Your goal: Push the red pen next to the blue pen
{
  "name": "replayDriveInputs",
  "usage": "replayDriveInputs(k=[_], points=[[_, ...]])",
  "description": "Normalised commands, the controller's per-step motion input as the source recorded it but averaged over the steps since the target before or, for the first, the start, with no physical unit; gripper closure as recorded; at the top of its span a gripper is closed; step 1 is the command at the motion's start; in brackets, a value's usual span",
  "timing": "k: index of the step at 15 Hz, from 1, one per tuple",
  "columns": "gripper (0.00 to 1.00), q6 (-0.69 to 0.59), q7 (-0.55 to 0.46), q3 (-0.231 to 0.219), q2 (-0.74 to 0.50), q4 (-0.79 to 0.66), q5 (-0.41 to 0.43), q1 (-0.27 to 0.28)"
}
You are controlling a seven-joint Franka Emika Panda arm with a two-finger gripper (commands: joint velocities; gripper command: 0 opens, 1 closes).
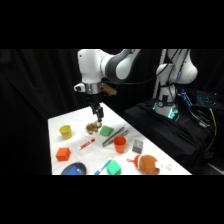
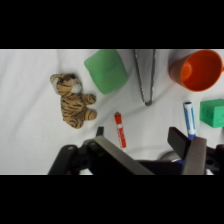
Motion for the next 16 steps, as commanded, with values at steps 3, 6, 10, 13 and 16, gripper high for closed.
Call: replayDriveInputs(k=[3, 6, 10, 13, 16], points=[[0.00, -0.01, -0.01, 0.020, 0.04, 0.07, -0.002, -0.020], [0.00, -0.03, -0.06, 0.006, 0.17, 0.29, -0.001, -0.045], [0.00, -0.06, -0.15, -0.017, 0.33, 0.50, 0.000, -0.087], [0.00, -0.10, -0.25, -0.016, 0.42, 0.59, 0.036, -0.123], [0.00, -0.09, -0.32, 0.030, 0.42, 0.57, 0.101, -0.144]])
